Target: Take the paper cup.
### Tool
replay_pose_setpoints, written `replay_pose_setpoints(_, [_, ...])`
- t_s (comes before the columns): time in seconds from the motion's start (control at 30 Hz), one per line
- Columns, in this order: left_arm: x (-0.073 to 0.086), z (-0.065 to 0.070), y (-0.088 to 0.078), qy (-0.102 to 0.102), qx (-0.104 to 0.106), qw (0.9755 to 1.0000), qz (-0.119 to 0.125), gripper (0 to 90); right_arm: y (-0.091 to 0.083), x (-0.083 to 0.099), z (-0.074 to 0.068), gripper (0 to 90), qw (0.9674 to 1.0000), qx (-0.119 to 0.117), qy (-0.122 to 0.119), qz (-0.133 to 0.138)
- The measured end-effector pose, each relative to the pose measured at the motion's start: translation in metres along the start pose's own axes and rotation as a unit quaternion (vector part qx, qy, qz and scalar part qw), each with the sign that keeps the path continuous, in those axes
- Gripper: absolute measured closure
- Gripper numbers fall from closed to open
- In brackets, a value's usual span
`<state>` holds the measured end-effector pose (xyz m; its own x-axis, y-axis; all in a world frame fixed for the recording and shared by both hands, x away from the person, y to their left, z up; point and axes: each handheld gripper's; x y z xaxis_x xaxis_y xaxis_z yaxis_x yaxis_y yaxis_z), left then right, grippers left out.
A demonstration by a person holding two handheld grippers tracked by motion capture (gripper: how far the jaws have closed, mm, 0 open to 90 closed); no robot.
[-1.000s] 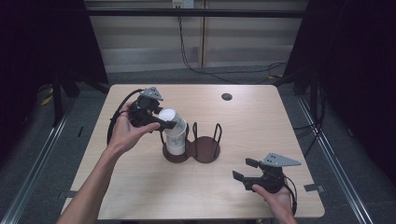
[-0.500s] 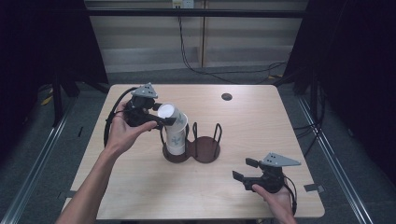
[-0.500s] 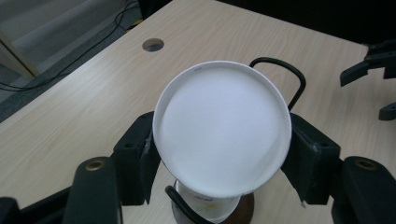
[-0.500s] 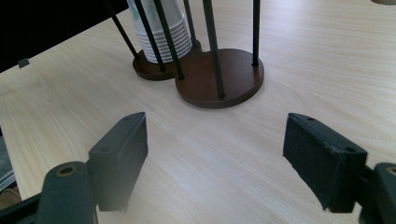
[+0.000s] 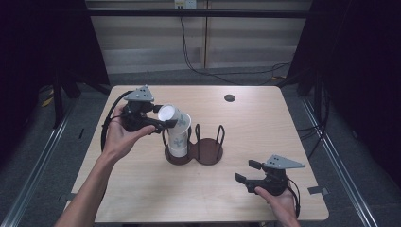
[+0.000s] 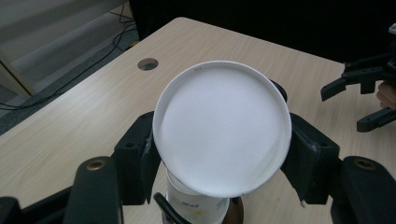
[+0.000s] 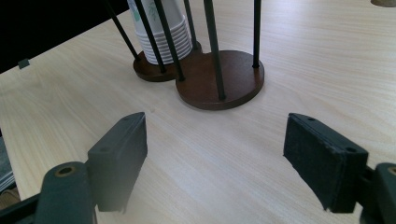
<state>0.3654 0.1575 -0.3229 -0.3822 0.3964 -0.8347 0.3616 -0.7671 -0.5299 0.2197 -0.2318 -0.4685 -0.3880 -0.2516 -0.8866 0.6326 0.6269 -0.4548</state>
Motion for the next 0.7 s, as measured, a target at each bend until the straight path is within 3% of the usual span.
replay_pose_setpoints(0.33, [0.001,0.010,-0.012,0.002,0.033,0.9993,0.019,36.1,0.000,0.000,0.000,21.1,1.0000,0.002,0.004,-0.001])
replay_pose_setpoints(0.57, [0.015,0.012,-0.016,-0.017,0.052,0.9980,0.030,36.0,0.001,0.000,0.000,20.8,1.0000,0.001,0.003,-0.001])
replay_pose_setpoints(0.7, [0.017,0.015,-0.017,-0.014,0.061,0.9974,0.035,36.0,0.001,0.000,-0.002,20.7,1.0000,-0.001,0.000,-0.003])
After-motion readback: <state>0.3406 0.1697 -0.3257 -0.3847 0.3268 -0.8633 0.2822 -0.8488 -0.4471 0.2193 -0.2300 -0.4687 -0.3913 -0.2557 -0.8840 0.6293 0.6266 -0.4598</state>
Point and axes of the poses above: each handheld gripper's, and its own axes: y roughly forward along the jaws, x roughly out of its underside, z roughly to its right, and after that the axes turned 9 degrees about -y, right-handed
